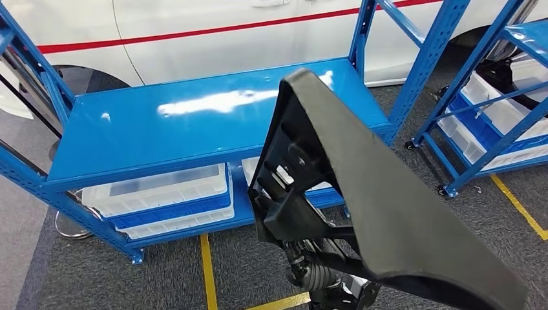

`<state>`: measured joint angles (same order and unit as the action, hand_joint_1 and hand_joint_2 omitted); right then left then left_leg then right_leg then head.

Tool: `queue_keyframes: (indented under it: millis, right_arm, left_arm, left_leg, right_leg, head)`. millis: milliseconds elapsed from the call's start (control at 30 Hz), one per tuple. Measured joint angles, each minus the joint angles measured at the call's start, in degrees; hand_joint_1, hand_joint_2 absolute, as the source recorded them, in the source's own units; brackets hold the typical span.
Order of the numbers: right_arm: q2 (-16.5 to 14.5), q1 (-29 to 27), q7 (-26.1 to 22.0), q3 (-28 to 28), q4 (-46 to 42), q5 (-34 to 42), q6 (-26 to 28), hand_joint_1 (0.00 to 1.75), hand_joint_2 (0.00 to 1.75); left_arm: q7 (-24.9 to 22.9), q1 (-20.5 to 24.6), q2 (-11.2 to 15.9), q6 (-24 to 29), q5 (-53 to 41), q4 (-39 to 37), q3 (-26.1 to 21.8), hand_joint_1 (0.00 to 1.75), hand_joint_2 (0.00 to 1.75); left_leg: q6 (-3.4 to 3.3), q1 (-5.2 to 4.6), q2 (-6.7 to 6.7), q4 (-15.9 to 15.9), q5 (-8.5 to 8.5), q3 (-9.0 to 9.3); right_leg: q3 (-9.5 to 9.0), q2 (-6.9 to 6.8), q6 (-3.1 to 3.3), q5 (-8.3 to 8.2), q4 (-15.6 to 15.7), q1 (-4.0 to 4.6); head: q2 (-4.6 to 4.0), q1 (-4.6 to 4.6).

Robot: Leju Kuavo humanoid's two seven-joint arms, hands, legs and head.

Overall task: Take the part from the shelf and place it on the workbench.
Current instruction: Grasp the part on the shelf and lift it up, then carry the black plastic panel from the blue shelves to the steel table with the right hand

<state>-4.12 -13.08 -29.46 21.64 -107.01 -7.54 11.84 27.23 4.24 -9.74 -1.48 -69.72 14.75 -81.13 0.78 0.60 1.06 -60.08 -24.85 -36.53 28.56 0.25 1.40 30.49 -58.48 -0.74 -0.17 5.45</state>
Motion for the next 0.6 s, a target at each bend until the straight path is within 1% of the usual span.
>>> queue_keyframes:
  millis: [33,67,100,133,167,200,233,267,300,333,367,400,433,467,500,533,567,600]
  right_arm:
    - [-0.07,-0.02,0.13,-0.02,0.03,0.15,-0.09,1.75,1.75]
    - [-0.14,-0.05,0.25,-0.03,0.04,0.24,-0.12,1.75,1.75]
    - [-0.2,-0.12,0.35,-0.06,0.05,0.28,-0.14,1.75,1.75]
    - [-0.22,-0.21,0.38,-0.11,0.06,0.3,-0.16,1.75,1.75]
    - [-0.23,-0.35,0.4,-0.23,0.06,0.35,-0.19,1.75,1.75]
    - [-0.24,-0.52,0.42,-0.41,0.07,0.44,-0.21,1.75,1.75]
    - [-0.27,-0.7,0.45,-0.62,0.06,0.61,-0.24,1.75,1.75]
    - [-0.31,-0.85,0.47,-0.81,0.06,0.81,-0.26,1.75,1.75]
    - [-0.39,-0.95,0.48,-0.96,0.04,0.99,-0.29,1.75,1.75]
    - [-0.5,-1.02,0.48,-1.02,0.03,1.13,-0.32,1.75,1.75]
    - [-0.6,-1.08,0.47,-1.05,0.0,1.19,-0.36,1.75,1.75]
    - [-0.69,-1.16,0.46,-1.11,-0.06,1.23,-0.39,1.75,1.75]
    - [-0.74,-1.33,0.45,-1.22,-0.15,1.27,-0.43,1.75,1.75]
    - [-0.77,-1.58,0.43,-1.44,-0.27,1.33,-0.46,1.75,1.75]
    - [-0.8,-1.82,0.41,-1.72,-0.41,1.42,-0.48,1.75,1.75]
    - [-0.82,-2.0,0.39,-2.04,-0.52,1.6,-0.5,1.75,1.75]
    - [-0.83,-2.17,0.35,-2.38,-0.6,1.89,-0.53,1.75,1.75]
    - [-0.84,-2.42,0.19,-2.74,-0.64,2.25,-0.54,1.75,1.75]
  left_arm:
    - [-0.01,-0.02,-0.01,-0.03,0.08,-0.01,-0.09,0.0,0.0]
    - [-0.01,0.01,-0.03,-0.07,0.12,-0.02,-0.15,0.0,0.0]
    - [-0.02,0.02,-0.05,-0.1,0.13,-0.03,-0.21,0.0,0.0]
    - [-0.02,0.03,-0.08,-0.14,0.14,-0.04,-0.26,0.0,0.0]
    - [-0.02,0.05,-0.1,-0.16,0.16,-0.04,-0.31,0.0,0.0]
    - [-0.02,0.06,-0.1,-0.16,0.19,-0.04,-0.36,0.0,0.0]
    - [-0.02,0.05,-0.1,-0.16,0.22,-0.04,-0.43,0.0,0.0]
    - [-0.02,0.04,-0.09,-0.16,0.25,-0.04,-0.51,0.0,0.0]
    - [-0.01,0.02,-0.06,-0.16,0.27,-0.04,-0.6,0.0,0.0]
    - [-0.01,-0.01,-0.04,-0.15,0.29,-0.04,-0.67,0.0,0.0]
    - [-0.01,0.01,-0.04,-0.15,0.3,-0.04,-0.73,0.0,0.0]
    - [0.0,0.06,-0.04,-0.14,0.3,-0.04,-0.77,0.0,0.0]
    - [-0.01,0.11,-0.08,-0.12,0.3,-0.04,-0.78,0.0,0.0]
    - [-0.02,0.17,-0.18,-0.09,0.3,-0.05,-0.79,0.0,0.0]
    - [-0.03,0.18,-0.27,-0.05,0.31,-0.05,-0.8,0.0,0.0]
    - [-0.07,0.12,-0.35,0.02,0.33,-0.06,-0.83,0.0,0.0]
    - [-0.1,0.01,-0.43,0.09,0.35,-0.07,-0.85,0.0,0.0]
    - [-0.13,-0.11,-0.43,0.14,0.4,-0.07,-0.88,0.0,0.0]
  left_leg:
    - [0.29,0.09,-0.18,-1.79,-2.29,-0.69]
    - [0.5,0.15,-0.36,-4.53,-5.25,-1.51]
    - [0.65,0.15,-0.45,-8.03,-7.98,-2.35]
    - [0.75,0.16,-0.47,-11.38,-9.43,-2.93]
    - [0.75,0.16,-0.5,-13.79,-9.36,-3.0]
    - [0.64,0.15,-0.56,-14.6,-8.07,-2.35]
    - [0.38,0.12,-0.82,-13.24,-6.19,-0.68]
    - [-0.02,0.07,-1.58,-10.09,-4.61,1.83]
    - [-0.57,0.05,-2.94,-5.6,-4.14,5.0]
    - [-0.96,0.03,-4.18,-1.35,-4.39,7.81]
    - [-1.24,-0.02,-5.09,1.77,-5.05,9.68]
    - [-1.39,-0.09,-5.31,3.61,-5.68,10.66]
    - [-1.45,-0.12,-4.76,4.22,-5.7,10.72]
    - [-1.64,-0.07,-3.96,4.57,-5.43,10.65]
    - [-1.95,0.04,-3.17,4.88,-5.02,10.57]
    - [-2.28,0.18,-2.33,5.19,-4.6,10.45]
    - [-2.53,0.24,-1.44,5.29,-4.32,10.24]
    - [-2.72,0.2,-0.64,5.24,-4.18,9.9]
  right_leg:
    - [0.72,0.12,0.44,-0.67,0.08,-0.07]
    - [1.52,0.31,0.71,-1.29,0.05,-0.05]
    - [2.38,0.6,0.87,-1.91,0.02,0.0]
    - [3.22,0.91,0.88,-2.5,-0.03,0.07]
    - [4.04,1.27,0.84,-3.1,-0.1,0.14]
    - [4.82,1.68,0.74,-3.67,-0.18,0.2]
    - [5.48,2.14,0.62,-4.21,-0.24,0.25]
    - [6.0,2.61,0.48,-4.72,-0.29,0.28]
    - [6.43,3.13,0.28,-5.18,-0.35,0.36]
    - [6.74,3.63,0.04,-5.63,-0.4,0.4]
    - [7.0,4.12,-0.27,-6.05,-0.43,0.4]
    - [7.22,4.66,-0.66,-6.48,-0.39,0.36]
    - [7.39,5.25,-1.11,-6.92,-0.25,0.35]
    - [7.65,5.31,-1.46,-7.04,-0.38,0.32]
    - [8.07,4.68,-1.75,-6.51,-1.03,0.36]
    - [8.87,3.6,-1.97,-5.21,-2.72,0.43]
    - [10.12,2.17,-2.07,-3.11,-5.68,0.36]
    - [11.62,1.11,-2.25,-0.77,-9.46,0.3]
  head:
    - [0.0,-0.01]
    - [0.0,-0.01]
    - [0.0,-0.01]
    - [0.0,0.0]
    - [0.0,0.0]
    - [0.0,0.0]
    - [0.0,-0.01]
    - [0.0,-0.01]
    - [0.0,-0.01]
    - [0.0,-0.01]
    - [0.0,-0.01]
    - [0.0,-0.01]
    - [0.0,0.0]
    - [0.0,0.0]
    - [0.0,0.05]
    - [0.0,0.09]
    - [0.0,0.12]
    - [0.0,0.17]
